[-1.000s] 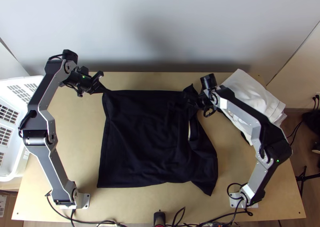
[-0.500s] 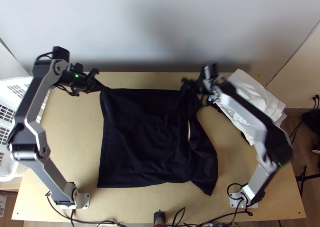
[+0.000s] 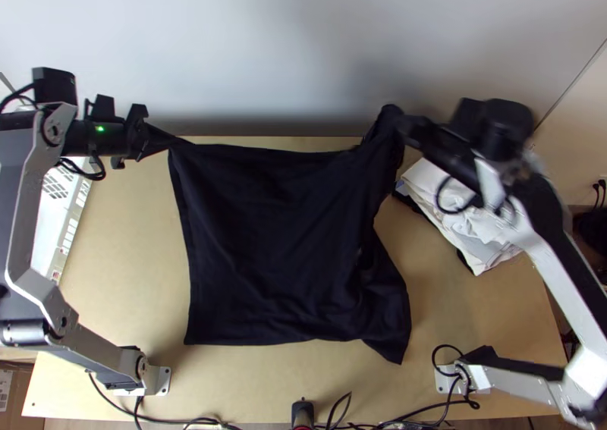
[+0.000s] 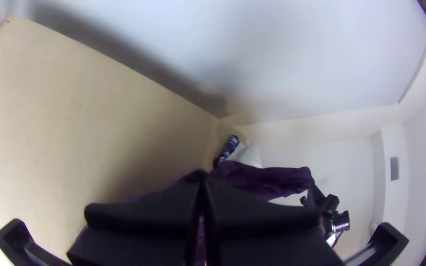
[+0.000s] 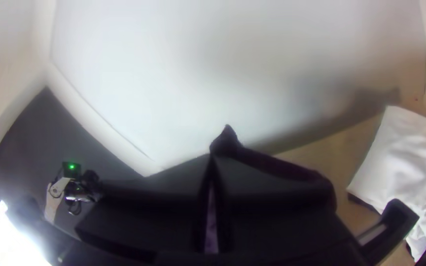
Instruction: Fold the t-shirt
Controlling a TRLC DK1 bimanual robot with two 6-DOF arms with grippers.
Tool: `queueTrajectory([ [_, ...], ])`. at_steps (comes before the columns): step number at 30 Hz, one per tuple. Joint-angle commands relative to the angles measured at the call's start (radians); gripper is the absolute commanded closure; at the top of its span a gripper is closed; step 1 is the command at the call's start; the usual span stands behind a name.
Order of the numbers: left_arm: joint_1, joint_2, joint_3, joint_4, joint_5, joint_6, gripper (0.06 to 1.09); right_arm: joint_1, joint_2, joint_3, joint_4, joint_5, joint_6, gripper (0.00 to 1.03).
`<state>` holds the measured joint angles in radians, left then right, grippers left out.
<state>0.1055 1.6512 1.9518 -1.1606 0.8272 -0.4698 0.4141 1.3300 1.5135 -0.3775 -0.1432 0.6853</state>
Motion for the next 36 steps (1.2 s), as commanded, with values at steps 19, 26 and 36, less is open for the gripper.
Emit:
queueTrajectory([
  [19, 0.076, -0.469, 0.328, 0.472, 0.062, -0.472, 1.05, 0.031, -0.336, 0.508, -0.038, -0.17, 0.01, 1.0],
  [26, 0.092, -0.633, 0.306, 0.472, 0.069, -0.495, 1.05, 0.029, -0.417, 0.634, -0.162, -0.294, 0.125, 1.0],
  [36, 0.063, -0.757, 0.265, 0.42, 0.121, -0.5, 1.05, -0.003, -0.477, 0.663, -0.192, -0.496, 0.295, 1.0],
])
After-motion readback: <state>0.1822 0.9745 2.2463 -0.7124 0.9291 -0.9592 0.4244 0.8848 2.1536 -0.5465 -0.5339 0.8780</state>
